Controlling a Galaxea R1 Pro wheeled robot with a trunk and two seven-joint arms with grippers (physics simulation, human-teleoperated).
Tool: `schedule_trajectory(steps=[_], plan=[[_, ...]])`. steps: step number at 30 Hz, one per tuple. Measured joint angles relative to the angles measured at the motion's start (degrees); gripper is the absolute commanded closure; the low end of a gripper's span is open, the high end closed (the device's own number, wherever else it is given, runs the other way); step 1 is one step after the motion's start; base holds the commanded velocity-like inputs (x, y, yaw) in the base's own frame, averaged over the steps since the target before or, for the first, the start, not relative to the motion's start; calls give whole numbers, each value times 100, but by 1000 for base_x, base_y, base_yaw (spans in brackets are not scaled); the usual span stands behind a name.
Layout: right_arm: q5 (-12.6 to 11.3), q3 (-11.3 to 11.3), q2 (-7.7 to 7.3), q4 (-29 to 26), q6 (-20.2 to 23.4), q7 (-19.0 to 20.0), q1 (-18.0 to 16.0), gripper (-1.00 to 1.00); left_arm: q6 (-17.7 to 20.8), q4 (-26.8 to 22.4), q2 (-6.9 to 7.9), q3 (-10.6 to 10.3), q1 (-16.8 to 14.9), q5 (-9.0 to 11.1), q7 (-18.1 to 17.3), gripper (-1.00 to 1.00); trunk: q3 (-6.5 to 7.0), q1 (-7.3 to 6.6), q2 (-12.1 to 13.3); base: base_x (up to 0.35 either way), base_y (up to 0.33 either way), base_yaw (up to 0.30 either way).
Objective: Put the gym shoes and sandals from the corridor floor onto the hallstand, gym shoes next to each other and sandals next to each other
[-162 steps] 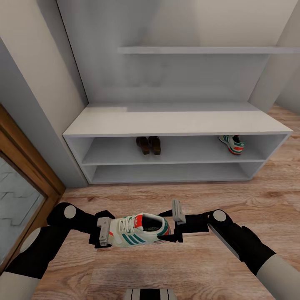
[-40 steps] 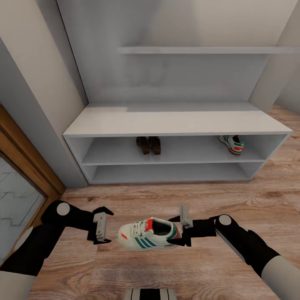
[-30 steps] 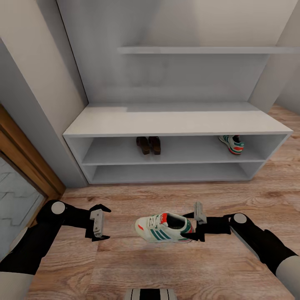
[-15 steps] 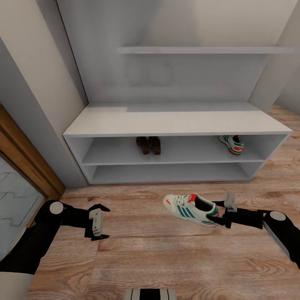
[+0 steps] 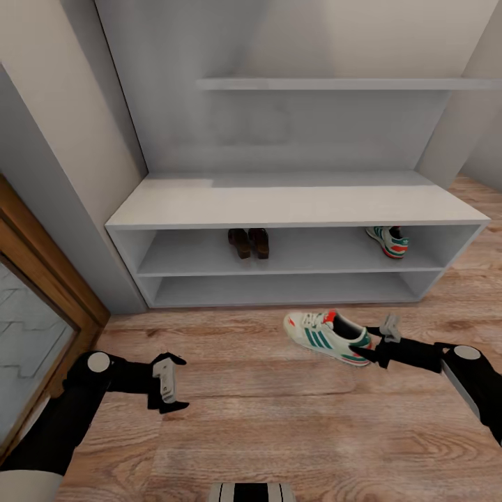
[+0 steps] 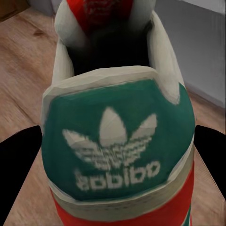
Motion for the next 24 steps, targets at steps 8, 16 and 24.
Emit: schedule_trajectory(steps=[8, 16, 24], plan=[[94, -74, 259, 255, 122, -271, -257, 100, 0, 259, -258, 255, 257, 0, 257, -100, 0, 0, 0, 0, 0, 0], [94, -74, 518, 508, 122, -542, -515, 100, 0, 519, -516, 510, 510, 0, 514, -100, 0, 0, 0, 0, 0, 0], [94, -74, 778, 760, 122, -813, -772, 100, 0, 779, -774, 765, 511, 0, 771, -100, 0, 0, 0, 0, 0, 0]])
